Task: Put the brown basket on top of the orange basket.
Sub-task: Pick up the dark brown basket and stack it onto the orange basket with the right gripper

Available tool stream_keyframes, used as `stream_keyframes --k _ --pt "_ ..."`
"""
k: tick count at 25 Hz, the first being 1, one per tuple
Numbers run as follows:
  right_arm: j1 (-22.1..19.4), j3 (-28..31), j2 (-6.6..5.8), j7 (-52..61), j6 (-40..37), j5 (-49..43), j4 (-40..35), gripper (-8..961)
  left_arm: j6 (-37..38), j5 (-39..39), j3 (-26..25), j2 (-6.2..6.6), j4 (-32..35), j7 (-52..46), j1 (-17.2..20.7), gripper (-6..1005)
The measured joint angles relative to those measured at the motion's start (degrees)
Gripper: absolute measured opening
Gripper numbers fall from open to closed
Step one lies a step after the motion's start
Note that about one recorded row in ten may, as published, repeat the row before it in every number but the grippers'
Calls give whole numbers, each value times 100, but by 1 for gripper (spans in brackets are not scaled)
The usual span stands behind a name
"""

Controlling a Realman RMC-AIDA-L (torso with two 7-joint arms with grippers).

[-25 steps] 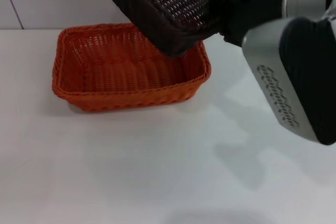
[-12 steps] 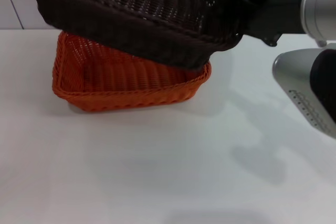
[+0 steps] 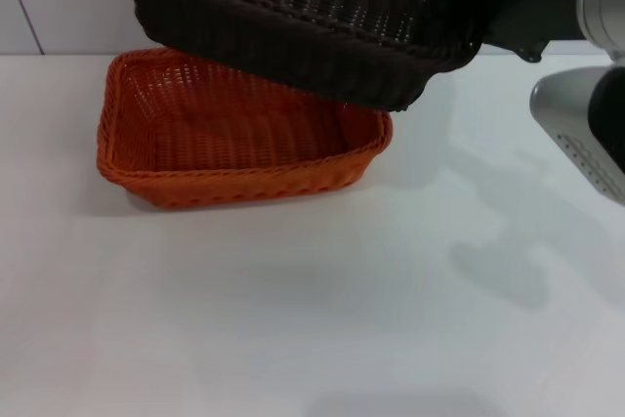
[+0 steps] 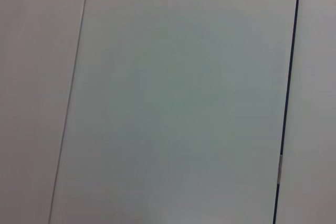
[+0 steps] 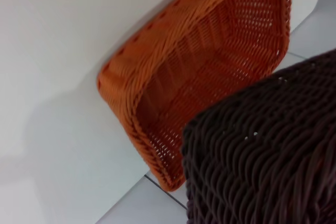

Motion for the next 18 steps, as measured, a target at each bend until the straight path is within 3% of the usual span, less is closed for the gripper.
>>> stream_keyframes --k 11,18 --pt "357 287 -12 -1062 -1315 409 1368 150 13 -1 -80 10 5 5 -131 782" --pt "713 371 -30 -1517 -1490 682 2087 149 -22 -144 -86 17 42 18 -239 781"
